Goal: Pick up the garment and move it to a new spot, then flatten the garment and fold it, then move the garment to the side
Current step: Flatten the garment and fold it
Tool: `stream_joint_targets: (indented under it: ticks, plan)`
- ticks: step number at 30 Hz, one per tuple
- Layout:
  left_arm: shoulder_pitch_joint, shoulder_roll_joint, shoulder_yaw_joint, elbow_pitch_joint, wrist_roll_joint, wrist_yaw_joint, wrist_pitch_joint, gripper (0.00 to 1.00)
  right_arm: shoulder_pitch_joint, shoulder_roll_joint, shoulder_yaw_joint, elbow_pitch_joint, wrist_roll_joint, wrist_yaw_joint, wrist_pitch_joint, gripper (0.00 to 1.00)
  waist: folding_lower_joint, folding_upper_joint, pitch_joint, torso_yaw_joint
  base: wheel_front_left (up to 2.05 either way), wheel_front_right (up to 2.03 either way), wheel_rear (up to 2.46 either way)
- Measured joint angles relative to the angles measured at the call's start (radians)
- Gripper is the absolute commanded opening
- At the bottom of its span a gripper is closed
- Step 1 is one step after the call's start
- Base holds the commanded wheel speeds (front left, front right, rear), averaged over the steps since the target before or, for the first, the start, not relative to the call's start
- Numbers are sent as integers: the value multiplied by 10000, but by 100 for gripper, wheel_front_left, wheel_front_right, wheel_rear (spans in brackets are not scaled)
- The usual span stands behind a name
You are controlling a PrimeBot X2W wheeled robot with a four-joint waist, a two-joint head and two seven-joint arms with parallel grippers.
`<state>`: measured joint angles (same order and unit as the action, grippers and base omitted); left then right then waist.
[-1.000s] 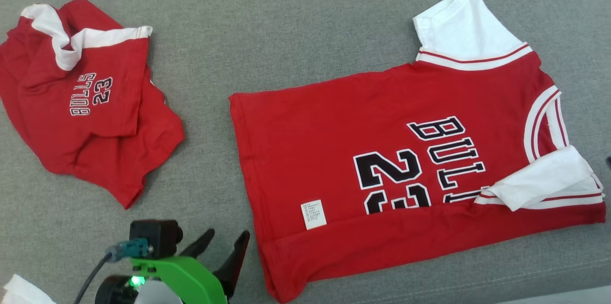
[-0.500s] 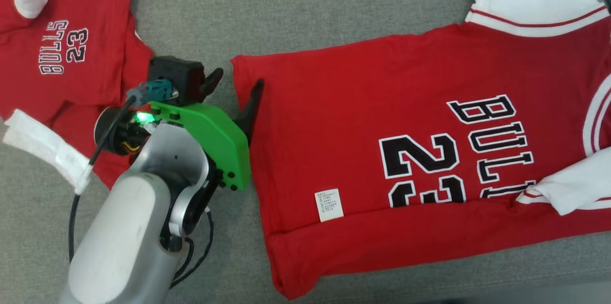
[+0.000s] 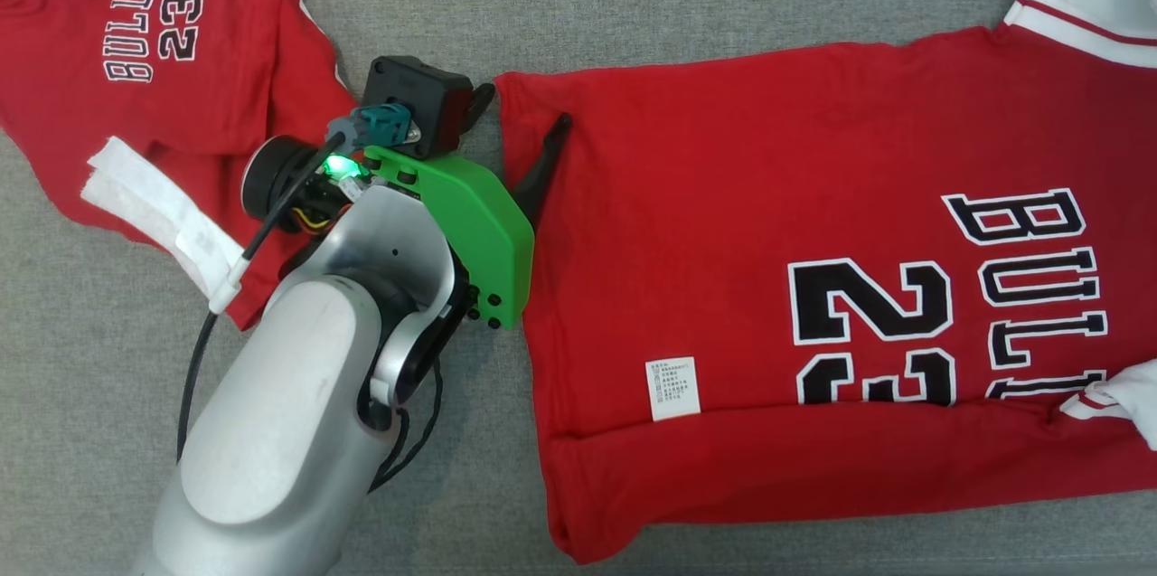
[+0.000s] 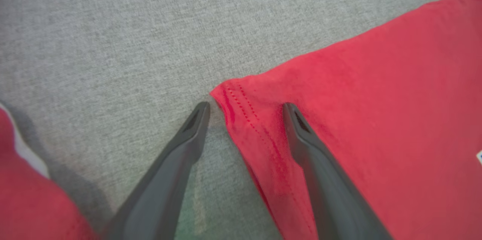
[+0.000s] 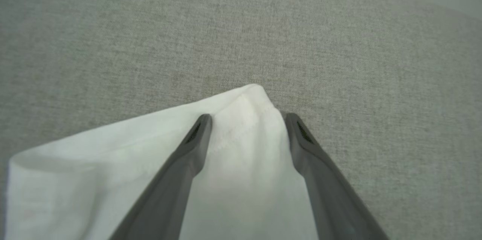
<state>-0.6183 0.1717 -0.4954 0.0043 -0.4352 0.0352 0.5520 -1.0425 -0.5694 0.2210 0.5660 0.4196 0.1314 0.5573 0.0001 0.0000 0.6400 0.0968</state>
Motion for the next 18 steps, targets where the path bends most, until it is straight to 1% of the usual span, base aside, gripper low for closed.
stream_joint_targets:
  ticks: [7,8,9,10,12,13,15,18]
  plan:
    - [-48,81,-109,38,-36,-102,174,100,-24,-205,543,456,564,2,194,100,0,0,-153,-171,0,0,0]
    - [-60,94,-144,42,-40,-144,192,97,-22,-257,706,458,604,0,219,91,-1,0,-166,-200,0,0,0]
    - [-75,90,-171,40,-46,-180,186,33,-19,-278,805,460,679,0,219,16,-1,0,-174,-221,0,0,0]
    - [-77,36,-144,58,-130,-171,148,0,-12,-299,905,443,765,0,150,0,-1,0,-180,-241,0,0,0]
    - [-92,17,-121,150,-180,-159,121,0,11,-307,1060,424,752,6,-466,0,-1,0,-188,-280,0,0,0]
    - [-89,8,-69,174,-188,-123,-10,0,22,-207,1032,533,790,6,-727,0,-1,0,-201,-313,0,0,0]
    - [-73,-10,36,209,-215,-27,-267,0,9,-65,834,775,836,6,-1409,0,-1,0,-242,-384,0,0,0]
    - [-53,29,222,121,-123,109,-650,0,-81,63,470,1028,1158,2,-2140,0,-1,0,-338,-457,0,0,0]
